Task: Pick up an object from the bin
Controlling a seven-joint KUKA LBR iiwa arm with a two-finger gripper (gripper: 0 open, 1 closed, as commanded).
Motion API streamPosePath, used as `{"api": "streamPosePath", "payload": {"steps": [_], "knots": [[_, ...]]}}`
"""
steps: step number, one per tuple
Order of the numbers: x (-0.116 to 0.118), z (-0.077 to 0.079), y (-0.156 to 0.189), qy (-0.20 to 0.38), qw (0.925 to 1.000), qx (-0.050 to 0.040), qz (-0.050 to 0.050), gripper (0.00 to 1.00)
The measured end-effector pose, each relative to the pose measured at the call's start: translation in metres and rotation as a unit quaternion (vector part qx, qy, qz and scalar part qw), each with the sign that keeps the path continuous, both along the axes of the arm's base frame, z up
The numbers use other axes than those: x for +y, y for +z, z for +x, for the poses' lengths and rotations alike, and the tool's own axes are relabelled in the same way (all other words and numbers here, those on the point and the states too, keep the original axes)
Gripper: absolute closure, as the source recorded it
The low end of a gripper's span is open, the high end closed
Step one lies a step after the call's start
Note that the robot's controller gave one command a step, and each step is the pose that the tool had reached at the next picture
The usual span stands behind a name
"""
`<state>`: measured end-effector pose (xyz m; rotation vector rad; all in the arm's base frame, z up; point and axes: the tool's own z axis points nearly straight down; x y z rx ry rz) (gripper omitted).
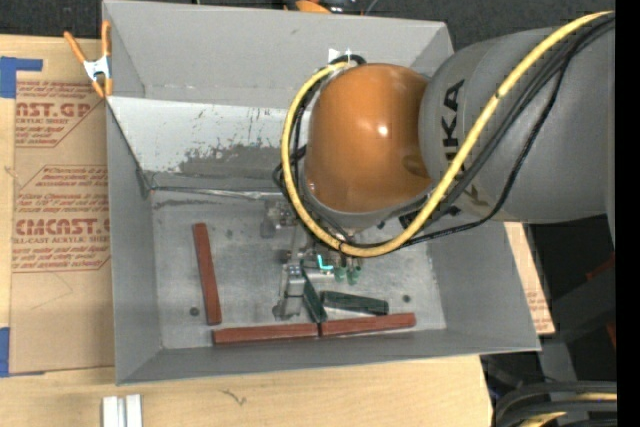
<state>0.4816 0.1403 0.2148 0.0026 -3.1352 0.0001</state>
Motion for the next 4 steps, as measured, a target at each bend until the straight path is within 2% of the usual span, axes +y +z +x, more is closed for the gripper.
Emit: {"api": "streamPosePath", "payload": {"steps": [1, 2, 3, 4], "knots": [[-0.071, 0.001, -0.046, 0.161, 0.9870, -0.0018, 0.000, 0.00], [-0.111, 0.068, -0.149, 0.146, 0.9892, -0.0027, 0.001, 0.00], [-0.110, 0.067, -0.142, 0.147, 0.9891, 0.0010, 0.001, 1.00], [-0.065, 0.086, -0.145, 0.287, 0.9578, -0.0049, 0.002, 1.00]]}}
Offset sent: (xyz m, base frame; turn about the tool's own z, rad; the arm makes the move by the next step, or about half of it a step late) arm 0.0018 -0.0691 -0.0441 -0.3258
